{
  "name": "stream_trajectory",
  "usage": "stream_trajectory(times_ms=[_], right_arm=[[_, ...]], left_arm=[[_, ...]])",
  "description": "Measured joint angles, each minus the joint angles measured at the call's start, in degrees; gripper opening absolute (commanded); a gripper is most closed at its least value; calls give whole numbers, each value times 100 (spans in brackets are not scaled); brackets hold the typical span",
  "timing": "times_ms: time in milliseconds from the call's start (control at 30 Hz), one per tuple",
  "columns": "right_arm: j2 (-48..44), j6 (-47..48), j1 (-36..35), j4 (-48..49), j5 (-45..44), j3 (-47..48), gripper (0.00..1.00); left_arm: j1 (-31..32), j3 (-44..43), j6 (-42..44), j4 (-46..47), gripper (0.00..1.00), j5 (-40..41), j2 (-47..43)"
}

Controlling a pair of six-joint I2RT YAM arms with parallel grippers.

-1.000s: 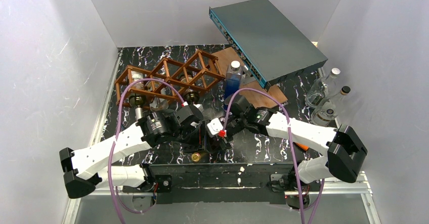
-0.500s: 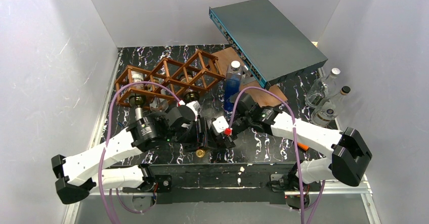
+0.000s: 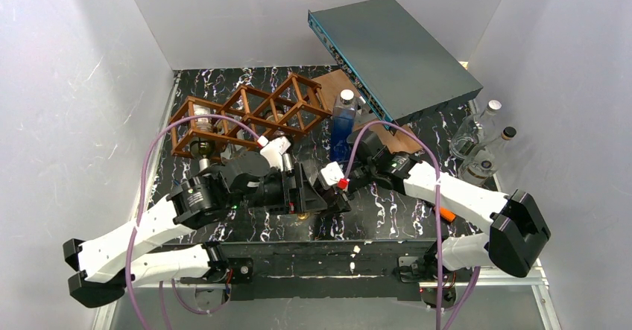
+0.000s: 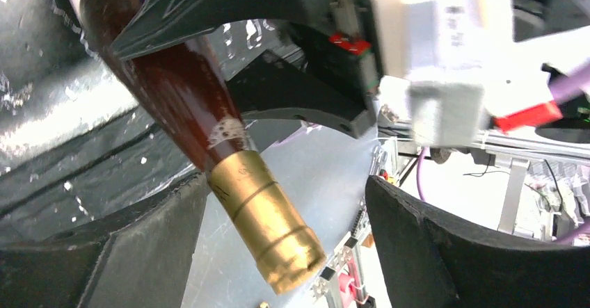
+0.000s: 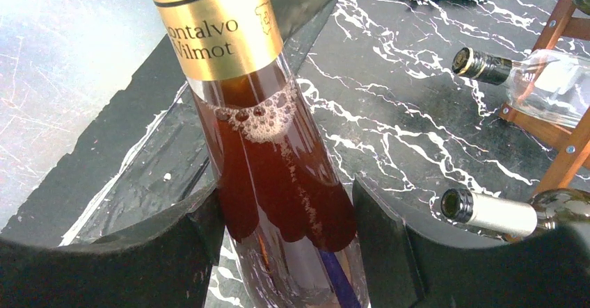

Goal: Take the wine bottle off the wine rack
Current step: Pick up the wine bottle from the wine rack.

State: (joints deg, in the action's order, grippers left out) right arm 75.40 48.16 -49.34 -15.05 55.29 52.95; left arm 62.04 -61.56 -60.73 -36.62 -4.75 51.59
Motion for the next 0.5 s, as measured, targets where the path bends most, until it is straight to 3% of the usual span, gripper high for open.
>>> stream_trajectory(times_ms=[333,500], right_arm=[[-48,-162,378,-37,267,2,44],[-72,-407,612,11,363,2,44]], left_arm=[[0,-621,2050,638,98,588,-280],[0,227,3473,1910,98,791,-1134]])
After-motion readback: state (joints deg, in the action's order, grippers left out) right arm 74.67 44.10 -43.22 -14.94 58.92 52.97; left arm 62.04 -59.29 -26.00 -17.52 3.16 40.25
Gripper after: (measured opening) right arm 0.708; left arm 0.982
